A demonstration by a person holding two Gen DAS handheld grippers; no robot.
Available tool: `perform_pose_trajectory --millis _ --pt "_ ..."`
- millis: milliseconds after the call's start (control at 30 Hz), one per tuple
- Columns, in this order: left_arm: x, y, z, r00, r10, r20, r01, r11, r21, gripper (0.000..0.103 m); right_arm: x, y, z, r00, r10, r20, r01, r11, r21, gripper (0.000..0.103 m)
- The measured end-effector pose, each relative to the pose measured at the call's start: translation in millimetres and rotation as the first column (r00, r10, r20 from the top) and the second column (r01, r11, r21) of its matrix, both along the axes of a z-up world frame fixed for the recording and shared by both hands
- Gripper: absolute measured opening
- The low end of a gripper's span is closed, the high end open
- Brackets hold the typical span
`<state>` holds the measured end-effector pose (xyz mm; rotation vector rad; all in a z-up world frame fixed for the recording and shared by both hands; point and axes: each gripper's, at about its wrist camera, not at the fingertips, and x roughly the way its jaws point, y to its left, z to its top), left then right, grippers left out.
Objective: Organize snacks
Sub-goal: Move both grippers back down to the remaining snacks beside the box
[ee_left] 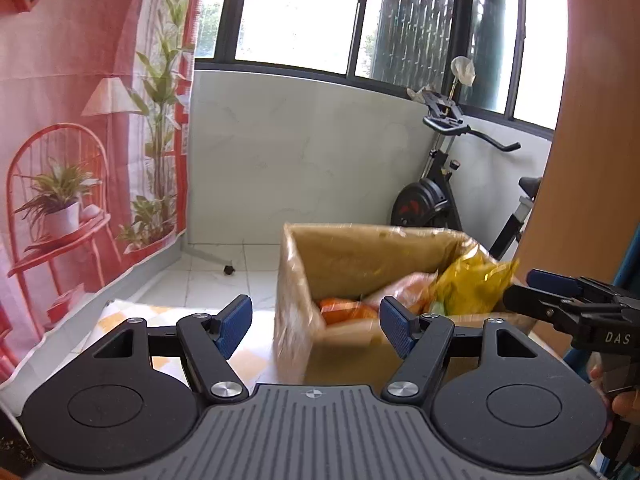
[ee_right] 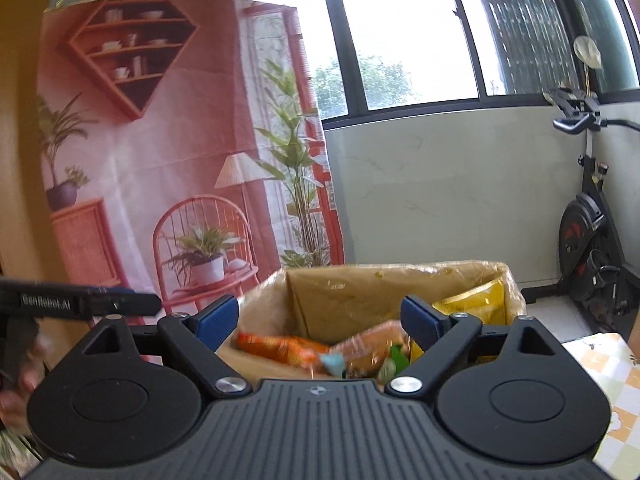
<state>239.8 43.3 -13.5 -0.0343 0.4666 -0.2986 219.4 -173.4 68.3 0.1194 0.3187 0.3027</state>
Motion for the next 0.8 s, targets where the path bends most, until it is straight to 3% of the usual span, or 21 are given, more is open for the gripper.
perform_pose_trajectory --millis 233,367,500,800 --pt "-30.6 -1.8 -44.0 0.999 -0.016 -0.029 0.016 1.000 0.002 0.073 -44.0 1.4 -43.3 0.998 -0.030 -0.048 0.031 1.000 0.006 0.089" --pt "-37.4 -19.7 -86.6 0.995 -0.040 -0.086 0.043 0.999 0.024 0.073 -66.3 1.5 -73.9 0.992 -0.100 -0.082 0.096 0.994 -0.055 0.085" --pt "-41.8 -33.5 -124.8 0.984 -0.090 -0.154 0.087 0.996 -0.027 0.073 -81.0 1.0 -108.1 0.980 -0.140 -0.140 0.126 0.987 -0.104 0.080" --pt "-55.2 -68.9 -176.2 0.951 -0.189 -0.245 0.192 0.981 -0.010 0.072 -104.5 -11.8 -170.7 0.936 -0.203 -0.289 0.183 0.979 -0.095 0.073"
